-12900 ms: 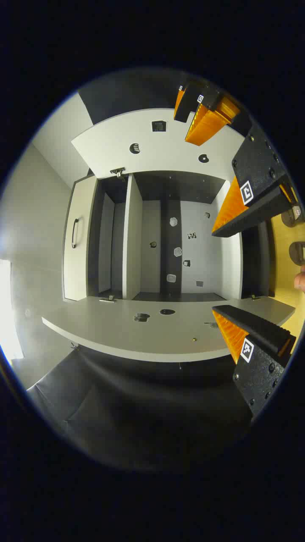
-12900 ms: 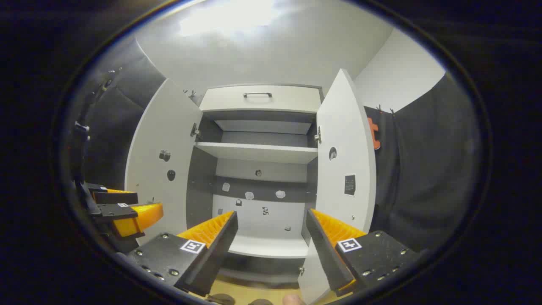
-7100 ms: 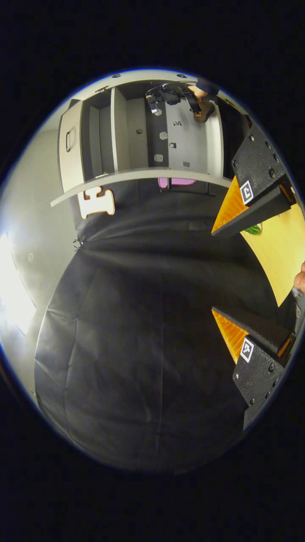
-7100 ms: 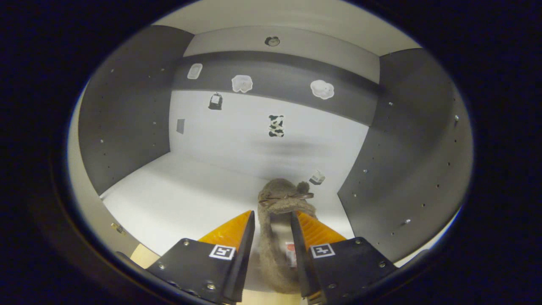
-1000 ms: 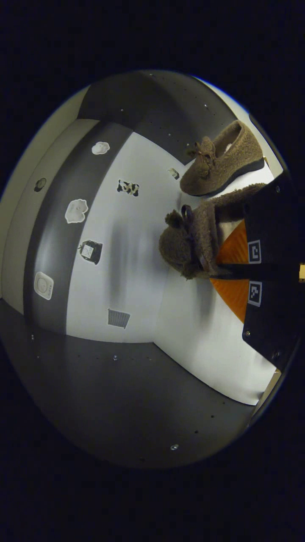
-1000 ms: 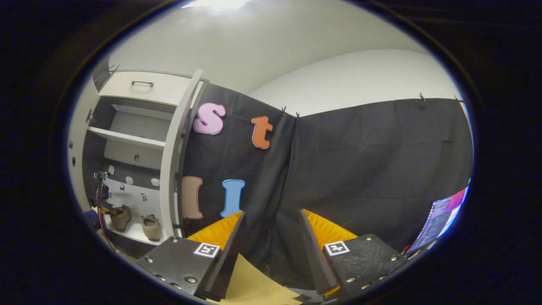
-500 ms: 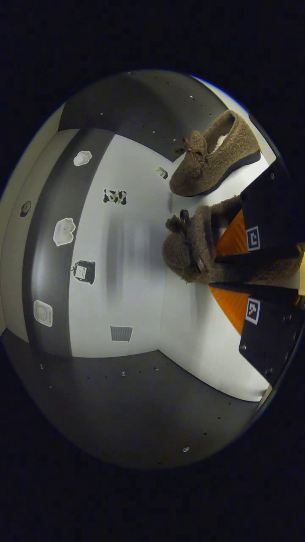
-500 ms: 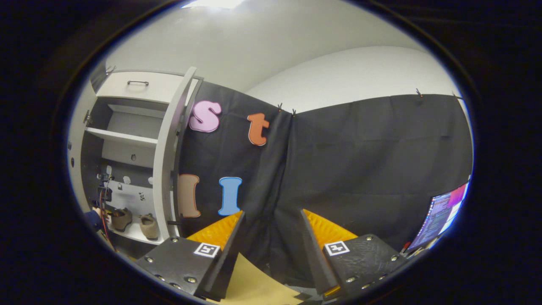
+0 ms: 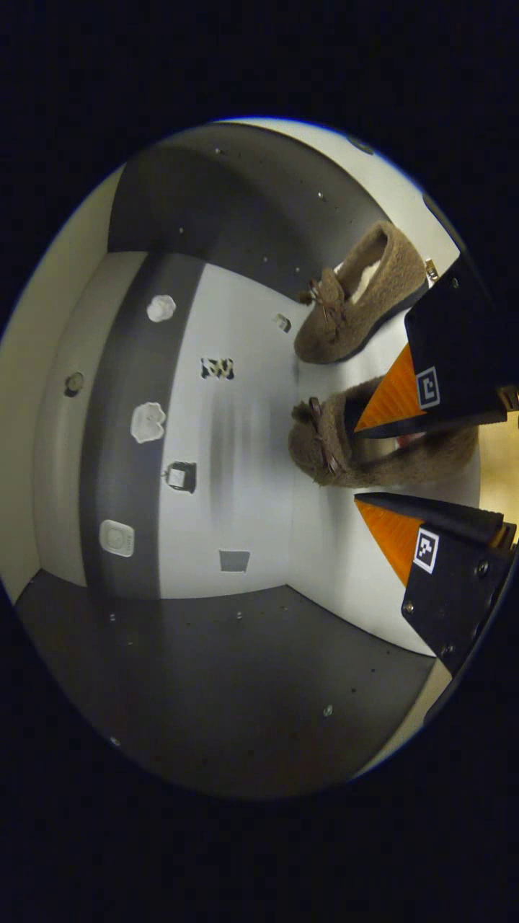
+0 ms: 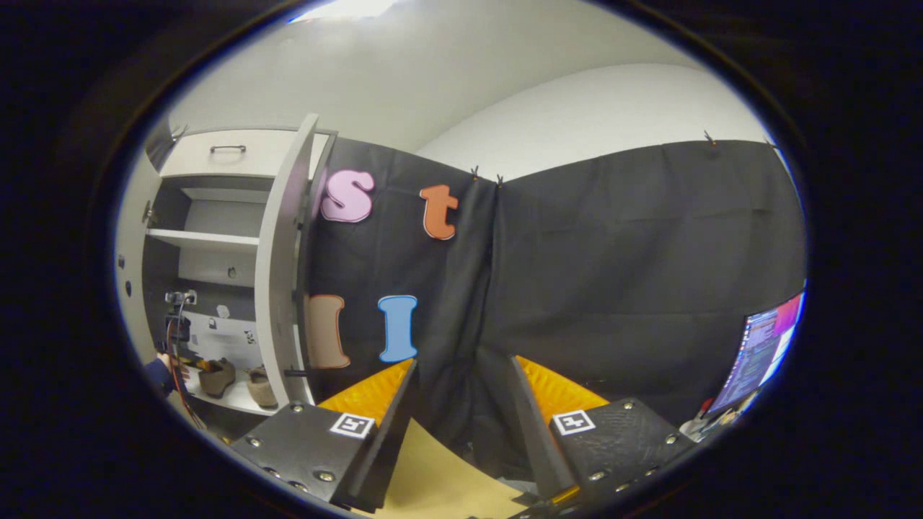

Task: Grab one shoe with the right hand and put it into the shoe cabinet, grab the other shoe with the left hand and put it into the shoe cabinet; then close the right door with the right hand and the left door with the left hand.

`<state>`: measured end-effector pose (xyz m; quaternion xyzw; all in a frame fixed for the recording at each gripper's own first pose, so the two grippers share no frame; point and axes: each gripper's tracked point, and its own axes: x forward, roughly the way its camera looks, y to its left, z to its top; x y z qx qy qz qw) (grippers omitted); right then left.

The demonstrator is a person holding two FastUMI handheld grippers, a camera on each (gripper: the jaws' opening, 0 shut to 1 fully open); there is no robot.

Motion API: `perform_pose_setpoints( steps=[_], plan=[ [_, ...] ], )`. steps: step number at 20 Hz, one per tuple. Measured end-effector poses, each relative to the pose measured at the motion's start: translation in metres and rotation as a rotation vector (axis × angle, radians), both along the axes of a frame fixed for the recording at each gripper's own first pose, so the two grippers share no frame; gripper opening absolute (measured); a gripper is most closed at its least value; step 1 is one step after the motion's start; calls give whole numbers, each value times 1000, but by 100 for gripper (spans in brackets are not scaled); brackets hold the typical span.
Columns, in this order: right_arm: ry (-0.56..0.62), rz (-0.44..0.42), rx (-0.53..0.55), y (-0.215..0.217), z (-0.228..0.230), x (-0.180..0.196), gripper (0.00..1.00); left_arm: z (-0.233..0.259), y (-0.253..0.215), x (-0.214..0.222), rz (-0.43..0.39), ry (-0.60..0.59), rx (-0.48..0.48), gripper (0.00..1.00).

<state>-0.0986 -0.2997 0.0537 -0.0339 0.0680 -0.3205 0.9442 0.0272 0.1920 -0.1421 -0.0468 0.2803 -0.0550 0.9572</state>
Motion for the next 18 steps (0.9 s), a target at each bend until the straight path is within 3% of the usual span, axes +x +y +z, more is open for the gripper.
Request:
perform_pose_setpoints(
  steps=[6,12,17,18],
  plan=[
    [7,106,42,14,-10,21,74,71,-15,-62,-71,-132,-50,46],
    [11,234,91,42,-22,49,75,161,-18,-139,-148,-311,-31,45],
    [26,348,160,74,-42,78,74,218,-16,-200,-163,-405,-63,45],
    [31,368,174,79,-47,83,74,226,-14,-210,-163,-420,-70,49]
  ],
)
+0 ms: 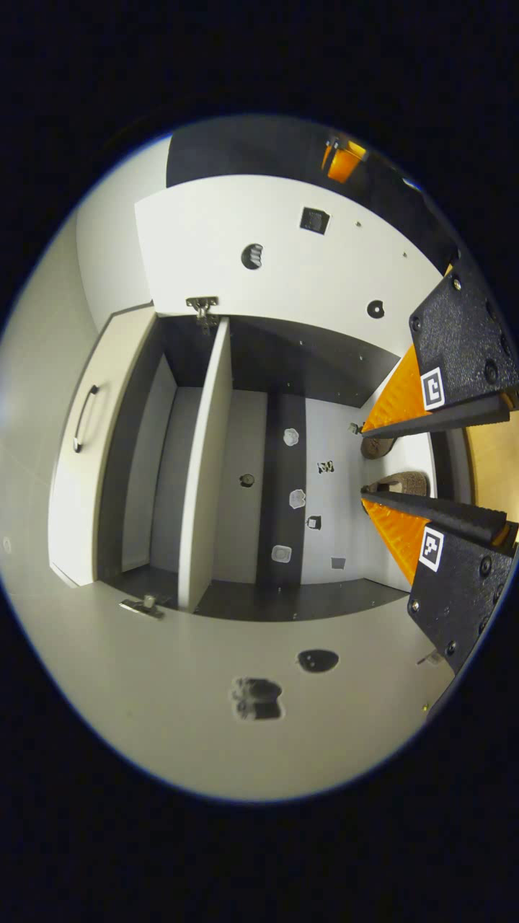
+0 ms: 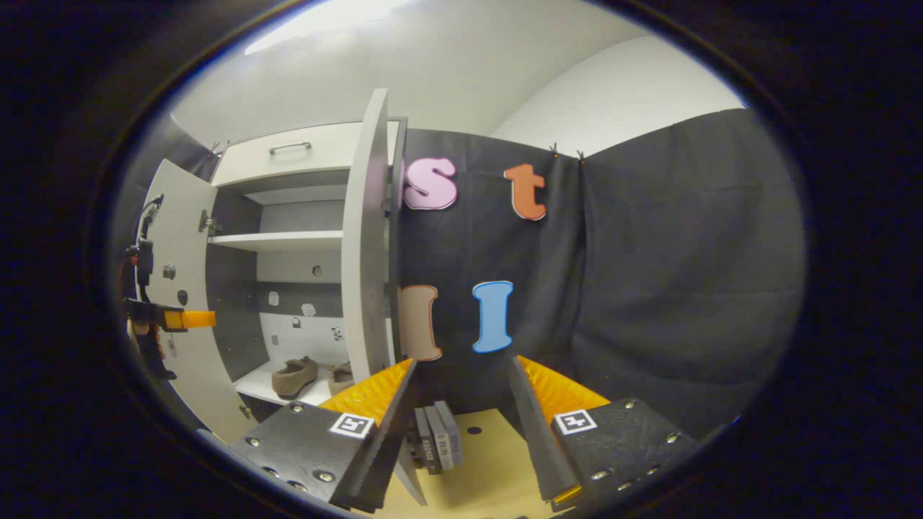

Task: Grab one shoe with the right hand and put it into the shoe cabinet, grab the other shoe with the left hand and put it into the shoe cabinet; then close the right door with the right hand and the left door with the left hand.

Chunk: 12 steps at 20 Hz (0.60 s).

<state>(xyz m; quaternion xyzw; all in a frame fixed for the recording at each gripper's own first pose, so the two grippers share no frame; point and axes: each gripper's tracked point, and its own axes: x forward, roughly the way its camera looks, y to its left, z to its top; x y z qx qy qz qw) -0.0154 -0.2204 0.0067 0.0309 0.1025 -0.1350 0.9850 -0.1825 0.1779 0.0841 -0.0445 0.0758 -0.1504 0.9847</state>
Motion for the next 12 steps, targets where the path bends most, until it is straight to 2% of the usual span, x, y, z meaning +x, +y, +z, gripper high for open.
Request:
perform_pose_setpoints(
  steps=[1,4,5,6,7,8,9,11,12],
  plan=[
    [7,18,12,5,-5,4,74,9,0,-9,-6,-13,-10,45],
    [39,62,34,16,-22,18,77,30,12,-35,6,-40,-12,45],
    [44,69,38,18,-25,21,75,37,17,-41,19,-54,-3,45],
    [43,63,31,14,-26,24,80,46,22,-47,29,-72,5,53],
    [44,62,30,14,-26,24,86,53,27,-51,43,-90,12,51],
    [42,70,34,15,-26,25,86,59,29,-56,47,-104,14,48],
    [38,79,34,17,-27,26,86,64,32,-61,56,-116,18,53],
    [35,101,14,20,-25,27,86,66,43,-68,85,-123,20,80],
    [35,113,4,22,-24,28,83,68,46,-70,101,-124,17,86]
  ],
)
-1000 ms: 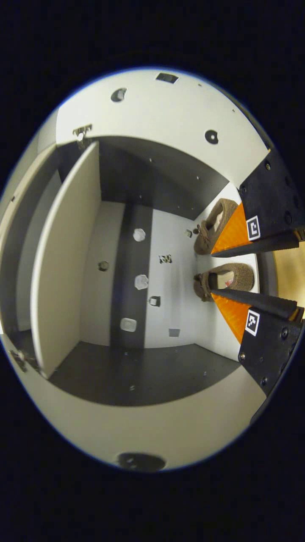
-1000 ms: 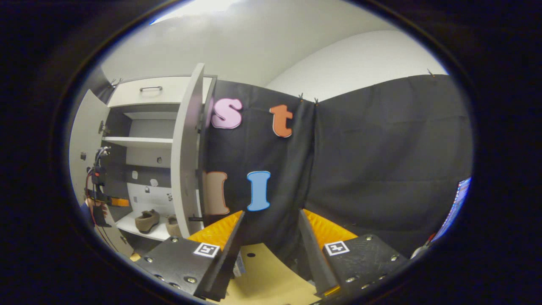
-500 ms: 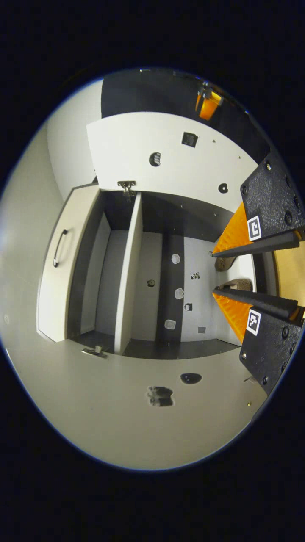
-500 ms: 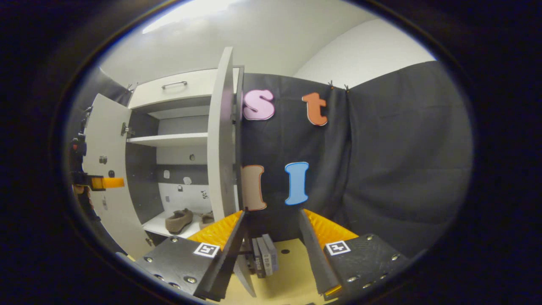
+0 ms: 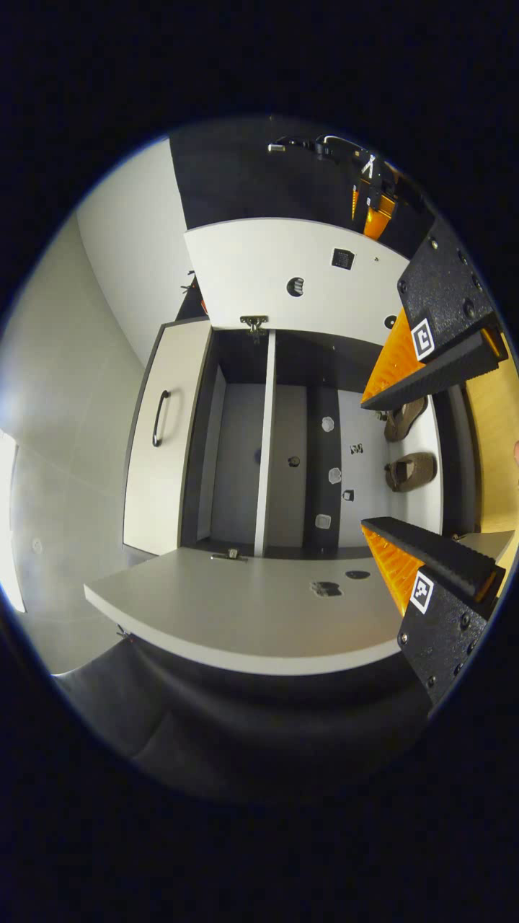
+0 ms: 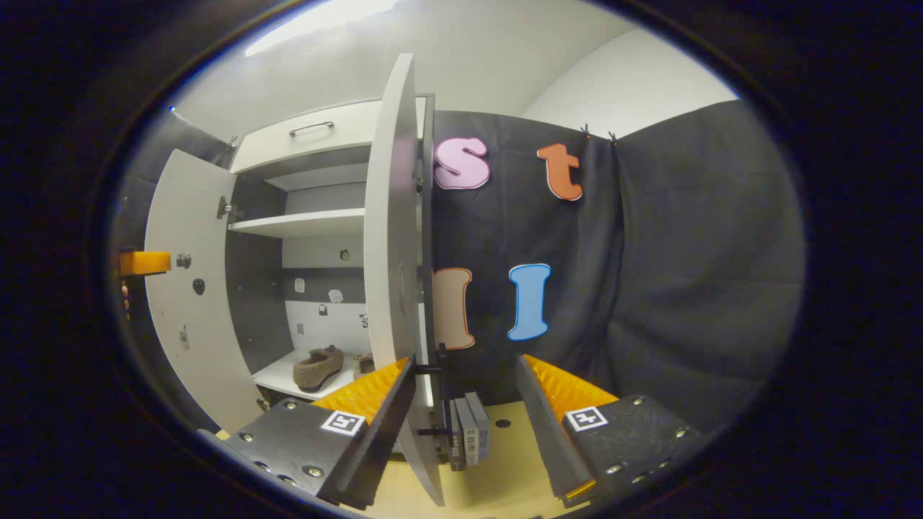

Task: Grab one shoe with the right hand and put it into the shoe cabinet, grab the other shoe with the left hand and put it into the shoe cabinet; then close the right door with the right hand and the left door with the left hand.

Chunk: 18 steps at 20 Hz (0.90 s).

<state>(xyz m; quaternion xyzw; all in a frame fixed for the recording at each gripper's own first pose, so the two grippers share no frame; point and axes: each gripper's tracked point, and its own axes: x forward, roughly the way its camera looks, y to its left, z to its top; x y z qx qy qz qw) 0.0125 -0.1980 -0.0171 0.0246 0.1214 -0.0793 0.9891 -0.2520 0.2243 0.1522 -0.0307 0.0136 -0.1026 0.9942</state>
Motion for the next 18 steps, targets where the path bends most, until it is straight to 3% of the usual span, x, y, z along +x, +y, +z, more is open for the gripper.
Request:
perform_pose_setpoints(
  steps=[2,18],
  plan=[
    [-2,36,-10,10,1,0,86,3,7,-8,20,0,-7,90],
    [10,348,97,135,-14,45,83,10,86,-57,215,8,21,90]
  ],
)
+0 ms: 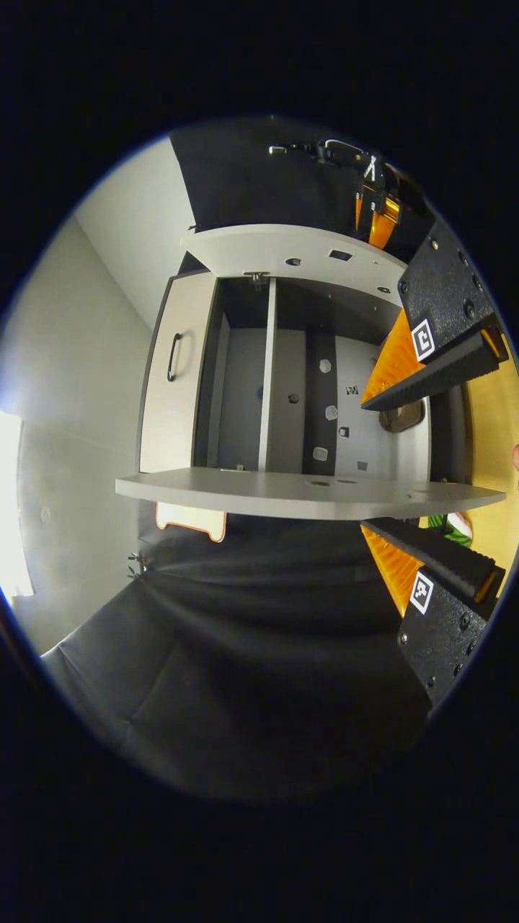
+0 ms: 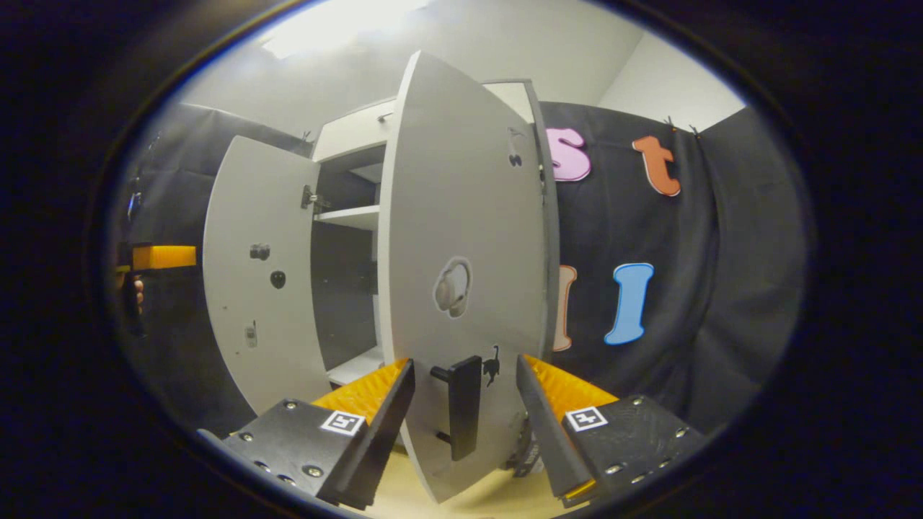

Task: Grab one shoe with the right hand and put it into the shoe cabinet, grab the other shoe with the left hand and put it into the shoe cabinet; then close the right door with the right hand and the left door with the left hand.

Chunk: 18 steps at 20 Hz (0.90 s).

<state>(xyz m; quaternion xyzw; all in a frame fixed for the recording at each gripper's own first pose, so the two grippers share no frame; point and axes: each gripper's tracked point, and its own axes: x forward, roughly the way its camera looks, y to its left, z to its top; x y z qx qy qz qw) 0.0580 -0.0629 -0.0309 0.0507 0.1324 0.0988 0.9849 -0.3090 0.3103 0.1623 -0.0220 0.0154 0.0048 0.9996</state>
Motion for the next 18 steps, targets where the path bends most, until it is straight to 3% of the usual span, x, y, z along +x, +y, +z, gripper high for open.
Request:
perform_pose_setpoints(
  steps=[2,8,10,11,13,18],
  plan=[
    [3,14,2,8,-3,9,86,-1,5,-1,19,-1,2,85],
    [23,23,-2,13,-18,29,86,-6,19,-11,64,2,7,85],
    [24,24,17,12,-20,32,88,-7,21,-11,74,1,6,85],
    [34,31,32,14,-23,33,97,-7,22,-10,77,0,3,85],
    [41,43,65,17,-24,34,100,-9,25,-11,88,1,1,85],
    [34,67,88,33,-27,49,100,-13,37,-16,121,8,4,85]
  ],
)
